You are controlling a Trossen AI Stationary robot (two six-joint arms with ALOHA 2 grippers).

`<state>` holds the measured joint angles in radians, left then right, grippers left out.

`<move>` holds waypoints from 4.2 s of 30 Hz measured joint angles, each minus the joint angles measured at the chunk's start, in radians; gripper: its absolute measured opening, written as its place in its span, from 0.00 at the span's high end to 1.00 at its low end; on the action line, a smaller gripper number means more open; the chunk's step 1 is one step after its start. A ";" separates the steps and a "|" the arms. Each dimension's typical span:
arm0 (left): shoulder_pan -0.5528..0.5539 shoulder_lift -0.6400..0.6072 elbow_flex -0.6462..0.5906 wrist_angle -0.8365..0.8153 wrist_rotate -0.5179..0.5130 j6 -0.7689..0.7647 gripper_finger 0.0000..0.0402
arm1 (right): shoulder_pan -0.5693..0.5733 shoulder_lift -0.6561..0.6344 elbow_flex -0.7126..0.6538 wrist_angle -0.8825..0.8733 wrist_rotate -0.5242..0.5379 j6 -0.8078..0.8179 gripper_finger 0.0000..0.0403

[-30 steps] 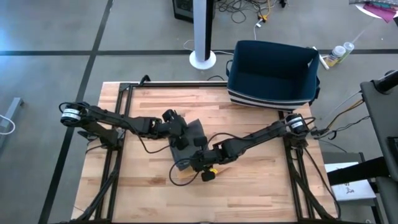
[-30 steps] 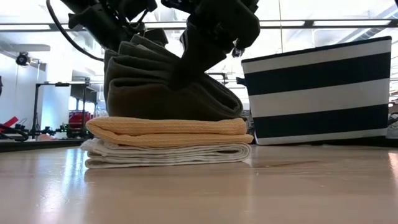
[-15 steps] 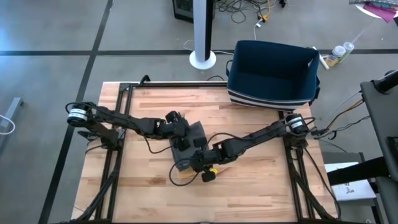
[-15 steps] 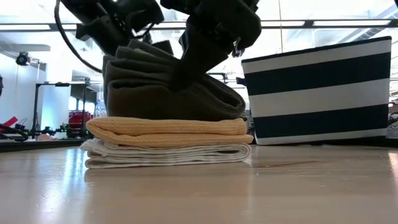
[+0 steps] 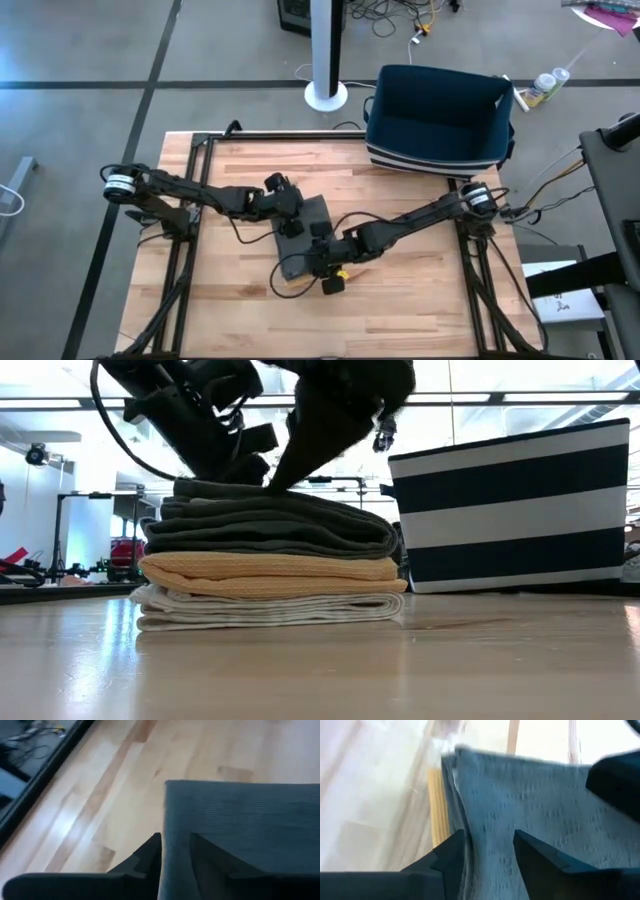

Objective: Fold towel
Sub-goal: Stack the black towel on the yellow towel

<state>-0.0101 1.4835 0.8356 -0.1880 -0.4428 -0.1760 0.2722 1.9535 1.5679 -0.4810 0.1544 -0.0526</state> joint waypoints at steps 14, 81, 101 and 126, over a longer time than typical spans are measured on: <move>-0.033 -0.253 -0.028 -0.085 0.076 -0.017 0.65 | -0.005 -0.150 -0.163 0.415 -0.032 -0.022 0.67; -0.082 -0.432 -0.474 0.347 0.121 -0.105 0.80 | -0.068 -0.074 -0.541 1.046 -0.180 0.088 0.97; -0.090 -0.525 -0.284 -0.031 0.014 -0.091 0.81 | -0.237 0.143 -0.464 1.244 0.329 0.235 0.97; -0.150 -0.368 -0.509 0.259 0.072 -0.177 0.81 | -0.278 0.161 -0.538 1.187 0.442 0.396 0.97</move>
<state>-0.1599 1.1155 0.3264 0.0709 -0.3704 -0.3528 -0.0063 2.1144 1.0302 0.7056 0.5968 0.3438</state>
